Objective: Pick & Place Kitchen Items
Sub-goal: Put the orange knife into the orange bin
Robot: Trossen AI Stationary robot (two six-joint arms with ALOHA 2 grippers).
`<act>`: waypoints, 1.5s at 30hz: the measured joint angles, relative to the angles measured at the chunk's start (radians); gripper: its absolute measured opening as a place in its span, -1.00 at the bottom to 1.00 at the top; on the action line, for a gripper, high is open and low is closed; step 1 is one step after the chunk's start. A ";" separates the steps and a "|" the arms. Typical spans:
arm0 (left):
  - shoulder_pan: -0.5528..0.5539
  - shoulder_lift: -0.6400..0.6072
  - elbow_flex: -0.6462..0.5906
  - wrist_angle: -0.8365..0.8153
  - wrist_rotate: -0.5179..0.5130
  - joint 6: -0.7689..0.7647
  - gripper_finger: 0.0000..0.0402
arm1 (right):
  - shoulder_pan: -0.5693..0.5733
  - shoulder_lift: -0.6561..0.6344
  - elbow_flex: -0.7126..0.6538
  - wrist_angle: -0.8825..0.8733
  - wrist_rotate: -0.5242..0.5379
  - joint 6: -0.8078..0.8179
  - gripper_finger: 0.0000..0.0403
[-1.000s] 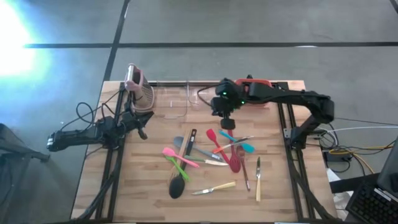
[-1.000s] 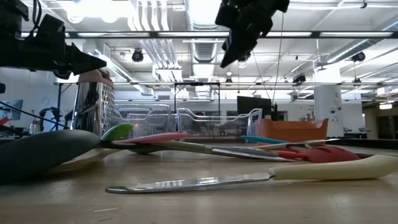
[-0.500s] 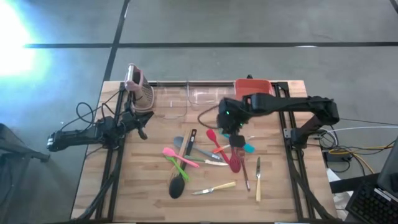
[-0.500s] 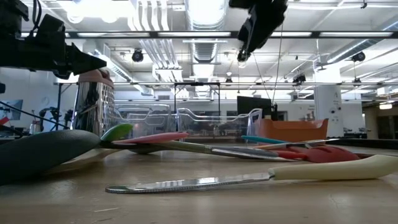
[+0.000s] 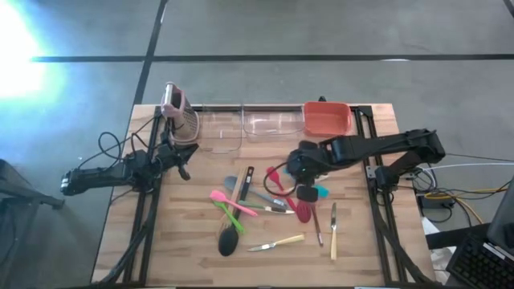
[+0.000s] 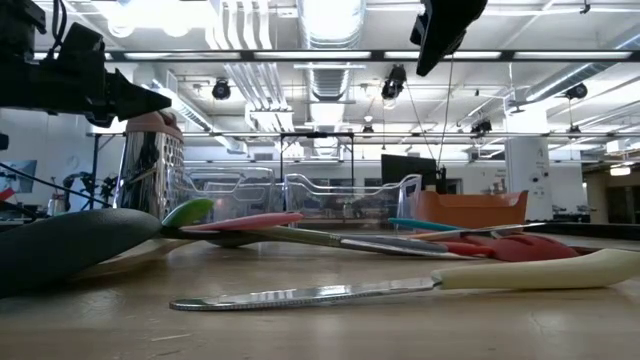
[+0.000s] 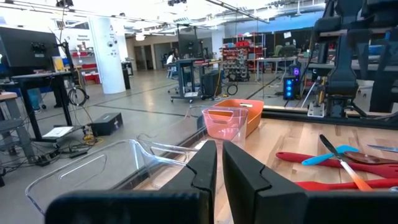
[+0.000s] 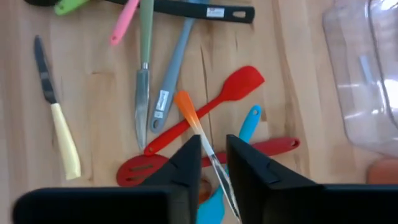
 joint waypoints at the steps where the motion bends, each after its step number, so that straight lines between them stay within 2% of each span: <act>1: 0.000 0.000 0.000 0.000 0.000 0.000 -0.85 | 0.000 0.011 -0.001 -0.001 0.001 0.000 -0.54; 7: 0.000 0.000 0.000 0.001 0.000 0.000 -0.85 | -0.001 0.076 -0.002 -0.003 0.018 -0.042 -0.24; 16: 0.000 0.000 0.000 0.002 0.000 0.000 -0.85 | -0.001 0.175 -0.003 -0.033 0.024 -0.049 -0.03; 27: 0.000 0.000 0.000 0.003 0.000 0.000 -0.85 | -0.001 0.255 -0.050 -0.046 0.023 -0.065 -0.08; 38: 0.000 0.000 0.000 0.003 0.000 0.000 -0.85 | 0.000 0.260 -0.187 0.168 -0.001 -0.064 -0.17; 45: 0.000 0.000 0.000 0.003 0.000 0.000 -0.85 | 0.000 0.265 -0.250 0.227 -0.012 -0.059 -0.18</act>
